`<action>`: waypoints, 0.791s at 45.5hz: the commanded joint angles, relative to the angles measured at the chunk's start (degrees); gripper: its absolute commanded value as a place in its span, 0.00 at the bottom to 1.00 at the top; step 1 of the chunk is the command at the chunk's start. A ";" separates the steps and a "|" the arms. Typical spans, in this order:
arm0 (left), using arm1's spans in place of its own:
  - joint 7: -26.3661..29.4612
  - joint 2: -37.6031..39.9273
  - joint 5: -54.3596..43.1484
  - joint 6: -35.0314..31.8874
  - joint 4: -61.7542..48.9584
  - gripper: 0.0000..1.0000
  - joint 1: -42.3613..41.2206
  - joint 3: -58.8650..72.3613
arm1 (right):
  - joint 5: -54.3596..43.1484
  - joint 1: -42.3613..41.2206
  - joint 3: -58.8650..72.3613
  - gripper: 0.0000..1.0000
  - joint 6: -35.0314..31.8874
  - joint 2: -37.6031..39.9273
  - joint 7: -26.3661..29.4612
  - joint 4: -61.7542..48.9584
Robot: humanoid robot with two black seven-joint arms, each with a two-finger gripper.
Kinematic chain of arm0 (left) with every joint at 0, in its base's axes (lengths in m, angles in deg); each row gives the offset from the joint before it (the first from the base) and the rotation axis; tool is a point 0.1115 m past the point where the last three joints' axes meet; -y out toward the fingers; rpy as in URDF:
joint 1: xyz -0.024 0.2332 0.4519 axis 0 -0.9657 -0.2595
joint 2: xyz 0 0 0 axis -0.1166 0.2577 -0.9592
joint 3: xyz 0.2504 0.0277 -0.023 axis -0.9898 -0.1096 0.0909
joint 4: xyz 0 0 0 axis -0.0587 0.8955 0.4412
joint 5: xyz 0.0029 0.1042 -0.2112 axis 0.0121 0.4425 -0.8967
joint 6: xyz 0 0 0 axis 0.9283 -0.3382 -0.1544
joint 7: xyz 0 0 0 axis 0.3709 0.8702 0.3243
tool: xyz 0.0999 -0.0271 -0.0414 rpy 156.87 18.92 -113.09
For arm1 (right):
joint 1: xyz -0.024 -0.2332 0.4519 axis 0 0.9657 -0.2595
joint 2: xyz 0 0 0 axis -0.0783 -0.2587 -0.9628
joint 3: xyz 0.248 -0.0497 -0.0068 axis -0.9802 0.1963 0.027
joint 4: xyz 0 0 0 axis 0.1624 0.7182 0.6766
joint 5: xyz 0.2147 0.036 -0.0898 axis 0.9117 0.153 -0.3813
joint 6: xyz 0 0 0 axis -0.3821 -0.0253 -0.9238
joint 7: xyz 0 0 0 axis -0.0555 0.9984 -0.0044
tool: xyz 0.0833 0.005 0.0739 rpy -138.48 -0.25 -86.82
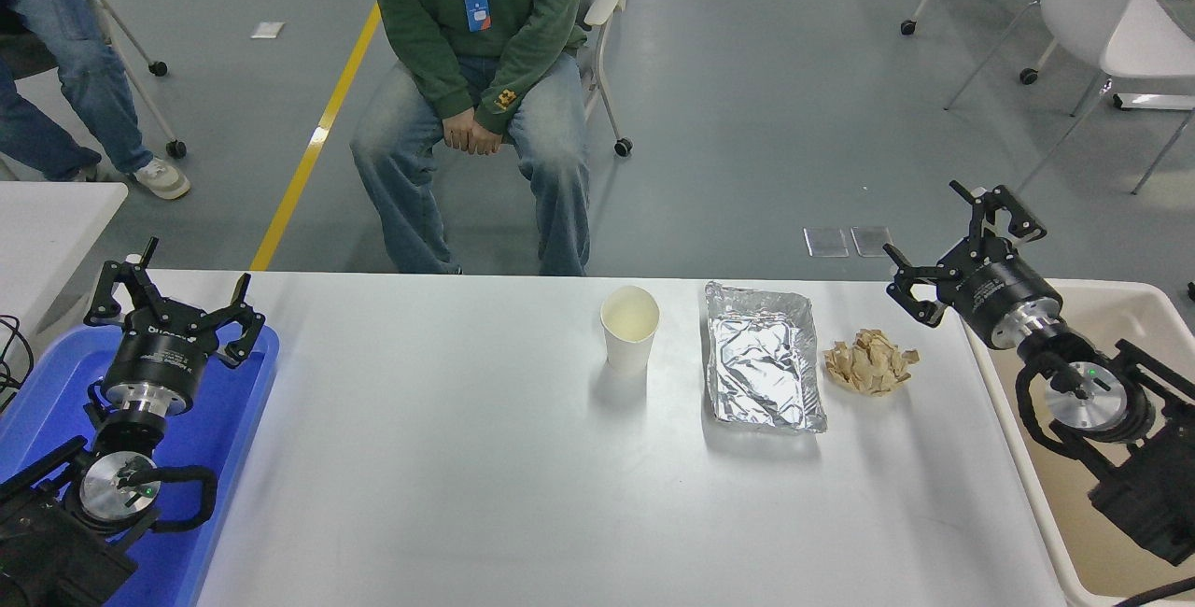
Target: Clean the table surface
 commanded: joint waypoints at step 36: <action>0.00 0.00 0.00 -0.05 0.06 1.00 0.01 0.00 | -0.18 -0.07 0.45 1.00 0.00 0.47 -0.08 -0.47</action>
